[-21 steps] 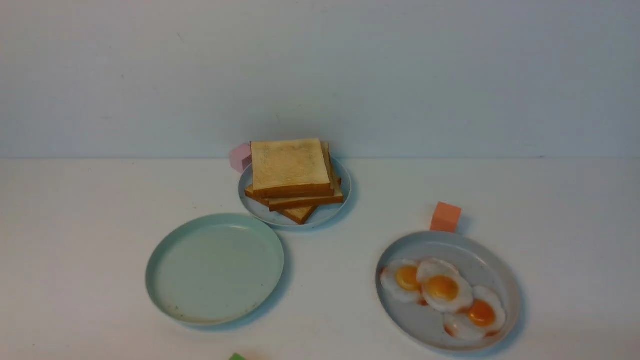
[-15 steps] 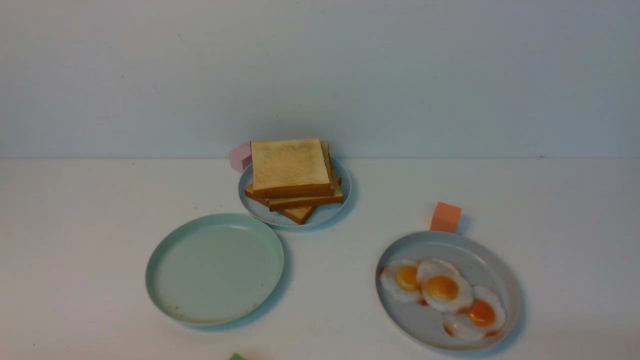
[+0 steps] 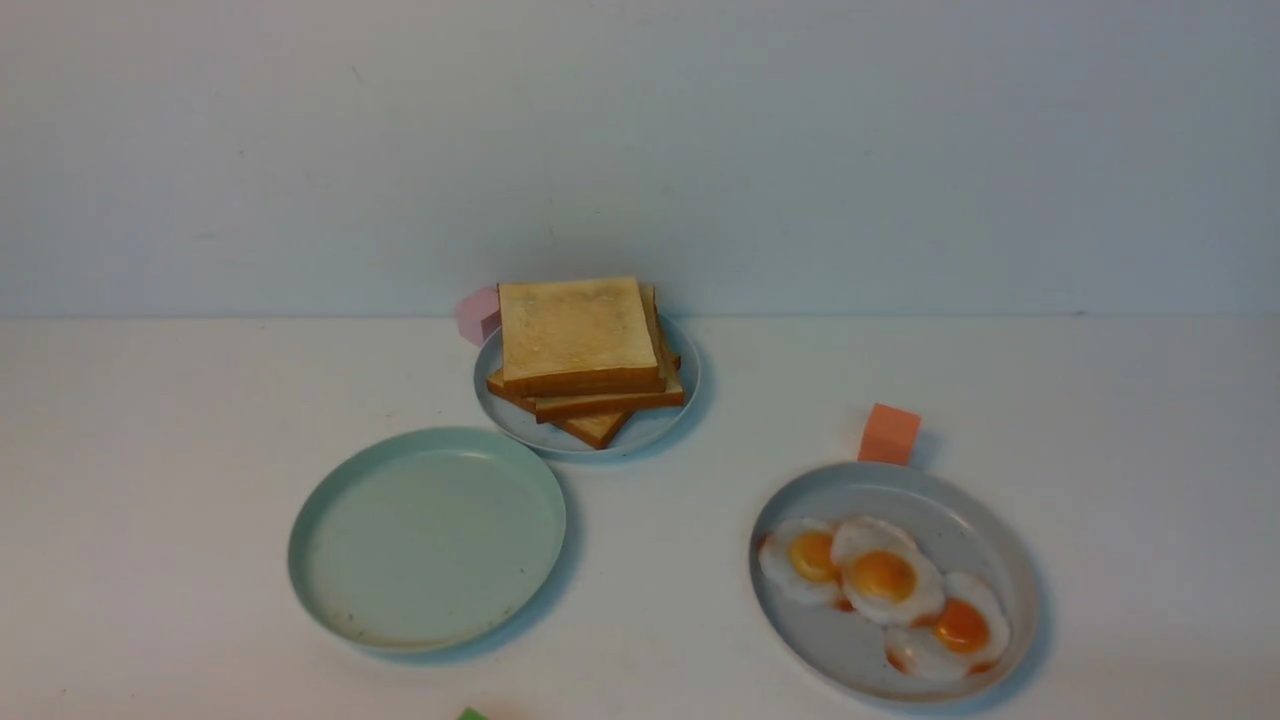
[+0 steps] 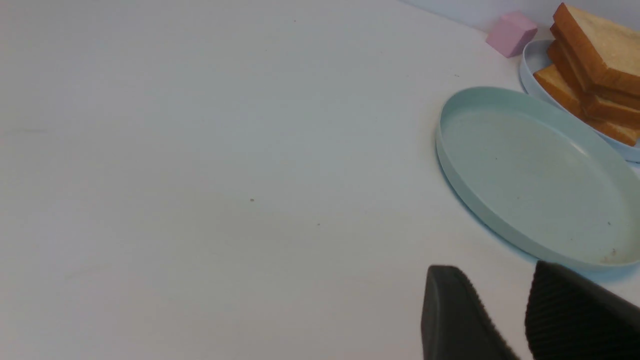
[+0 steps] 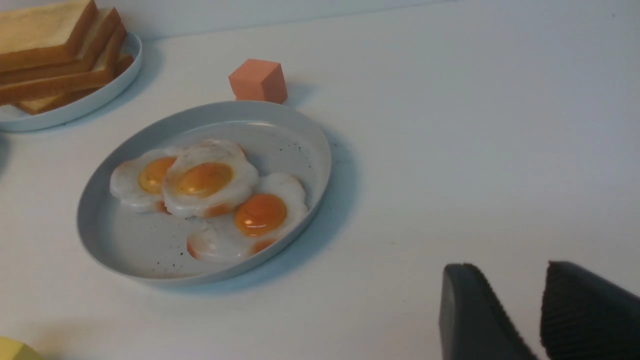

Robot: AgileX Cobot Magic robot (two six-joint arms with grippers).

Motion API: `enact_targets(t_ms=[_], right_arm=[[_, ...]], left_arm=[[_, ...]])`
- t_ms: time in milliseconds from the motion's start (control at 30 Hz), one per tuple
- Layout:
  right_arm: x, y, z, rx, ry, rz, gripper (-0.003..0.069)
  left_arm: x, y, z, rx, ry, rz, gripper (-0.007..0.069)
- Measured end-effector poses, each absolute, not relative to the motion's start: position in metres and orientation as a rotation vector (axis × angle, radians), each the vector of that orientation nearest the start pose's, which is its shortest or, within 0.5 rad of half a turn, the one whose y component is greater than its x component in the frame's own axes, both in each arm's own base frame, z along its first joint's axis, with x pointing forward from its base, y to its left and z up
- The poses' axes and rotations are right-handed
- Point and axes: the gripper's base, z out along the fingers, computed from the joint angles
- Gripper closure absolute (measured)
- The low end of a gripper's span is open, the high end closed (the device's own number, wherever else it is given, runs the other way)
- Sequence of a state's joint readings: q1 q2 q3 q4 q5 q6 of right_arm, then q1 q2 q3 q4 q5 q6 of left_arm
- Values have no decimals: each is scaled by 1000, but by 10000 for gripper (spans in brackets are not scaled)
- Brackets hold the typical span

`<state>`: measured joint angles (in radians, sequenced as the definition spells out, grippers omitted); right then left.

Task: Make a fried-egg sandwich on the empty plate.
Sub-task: Use the left arm to grab a slice of bread

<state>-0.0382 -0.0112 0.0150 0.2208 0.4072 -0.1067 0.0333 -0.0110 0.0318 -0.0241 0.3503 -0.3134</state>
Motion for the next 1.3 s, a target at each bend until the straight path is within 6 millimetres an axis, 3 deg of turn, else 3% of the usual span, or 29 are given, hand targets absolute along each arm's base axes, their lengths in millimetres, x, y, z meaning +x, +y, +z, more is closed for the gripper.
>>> enact_targets(t_ms=[300,500,667,767,833,1000,1167,1300], right_arm=[[52,6,173,68,1885,122,418],[52,6,173,68,1885,122,418],[52,6,173,68,1885,122,418],[52,6,173,68,1885,122,418],[52,6,173,68,1885,122,418],[52,6,173,66,1882,118,418],[53,5,175,80,1858,125,418],[55,8,183,335,1718,388,418]], left_arm=[[57,2,202,-677,1393,-673,386],[55,1,218,-710,1339,-769,440],[72,-8,267,-438,1559,-578,624],[97,-15,291,-286,1739,-471,638],[122,-24,304,-183,1949,-412,638],[170,-52,318,-9,2283,-390,638],[200,-79,314,144,2423,-386,638],[208,-100,314,396,2478,-356,638]])
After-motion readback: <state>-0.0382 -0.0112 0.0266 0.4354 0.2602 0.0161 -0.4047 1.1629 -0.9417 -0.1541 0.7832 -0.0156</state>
